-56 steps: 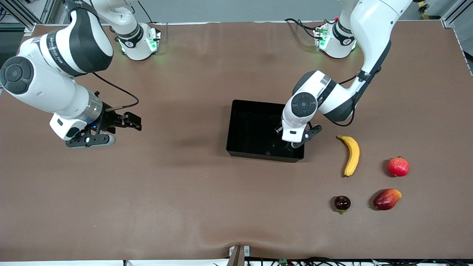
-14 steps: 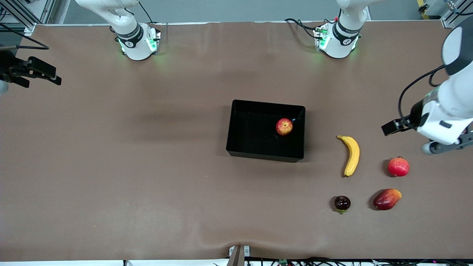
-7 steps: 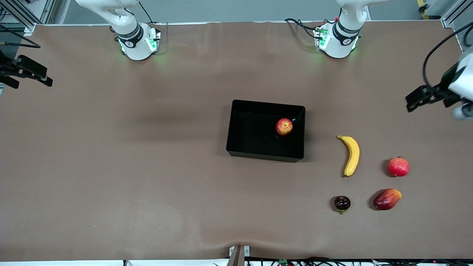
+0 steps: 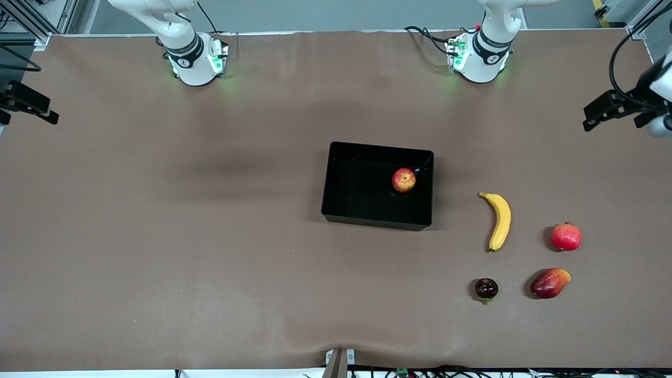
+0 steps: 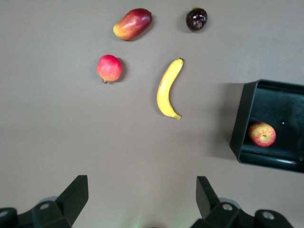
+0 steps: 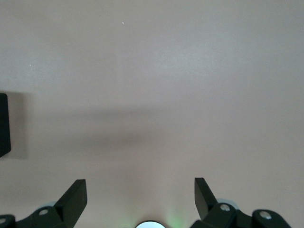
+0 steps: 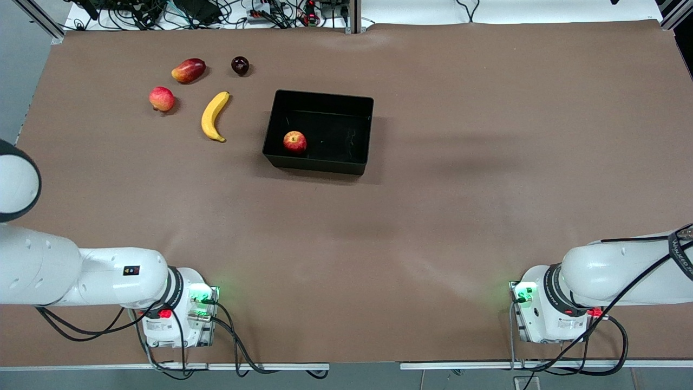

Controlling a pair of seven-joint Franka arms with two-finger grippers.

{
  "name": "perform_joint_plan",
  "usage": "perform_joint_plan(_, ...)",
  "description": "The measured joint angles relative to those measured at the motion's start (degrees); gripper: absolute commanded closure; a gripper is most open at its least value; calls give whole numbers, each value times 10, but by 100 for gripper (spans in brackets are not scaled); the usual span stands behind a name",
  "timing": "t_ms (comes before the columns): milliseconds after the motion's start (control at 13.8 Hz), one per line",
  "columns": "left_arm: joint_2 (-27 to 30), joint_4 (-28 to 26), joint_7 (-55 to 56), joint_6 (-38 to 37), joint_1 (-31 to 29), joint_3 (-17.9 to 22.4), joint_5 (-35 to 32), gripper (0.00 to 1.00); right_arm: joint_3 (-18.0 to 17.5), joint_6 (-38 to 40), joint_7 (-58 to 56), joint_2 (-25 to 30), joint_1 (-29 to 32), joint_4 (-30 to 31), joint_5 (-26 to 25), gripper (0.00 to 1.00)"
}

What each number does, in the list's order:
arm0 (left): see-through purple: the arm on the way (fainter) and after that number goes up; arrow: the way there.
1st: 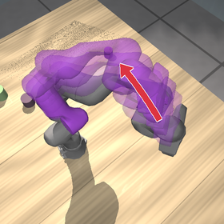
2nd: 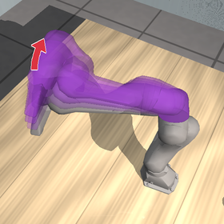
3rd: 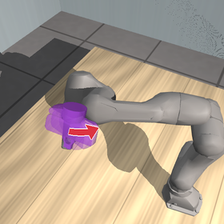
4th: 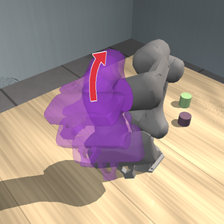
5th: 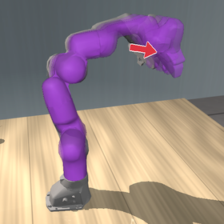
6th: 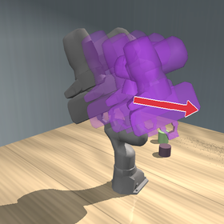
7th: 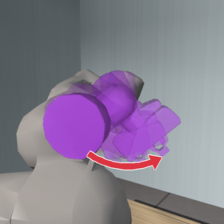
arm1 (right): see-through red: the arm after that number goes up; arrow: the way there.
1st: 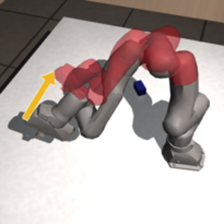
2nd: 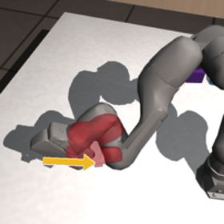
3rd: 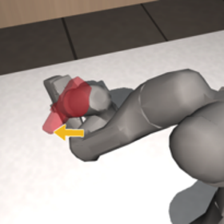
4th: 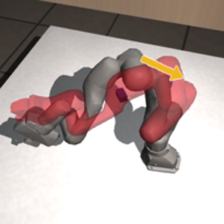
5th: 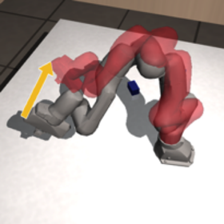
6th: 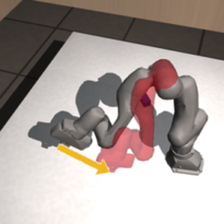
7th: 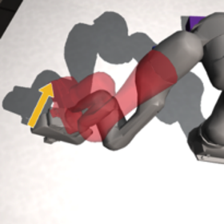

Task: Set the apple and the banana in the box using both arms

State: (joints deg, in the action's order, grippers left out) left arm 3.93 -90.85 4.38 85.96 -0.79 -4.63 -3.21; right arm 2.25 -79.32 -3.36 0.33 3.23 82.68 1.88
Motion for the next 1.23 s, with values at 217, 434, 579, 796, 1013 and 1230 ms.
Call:
perform_joint_plan(217,17,-10,0,0,3,0,0,0,-6,-2,0,0,0,0,0,0)
perform_joint_plan(434,21,-12,0,0,3,0,0,0,-9,-10,0,-1,-1,0,1,0)
perform_joint_plan(579,21,-13,0,0,3,0,0,0,-11,-12,0,-1,-4,0,2,0)
perform_joint_plan(796,21,-14,0,0,3,0,0,0,-11,-13,0,-1,-5,0,2,0)
perform_joint_plan(1013,21,-14,0,0,3,0,0,0,-10,-13,-3,-1,-5,0,1,0)
perform_joint_plan(1230,21,-14,0,0,3,0,0,0,-9,-13,-3,-1,-4,0,1,0)
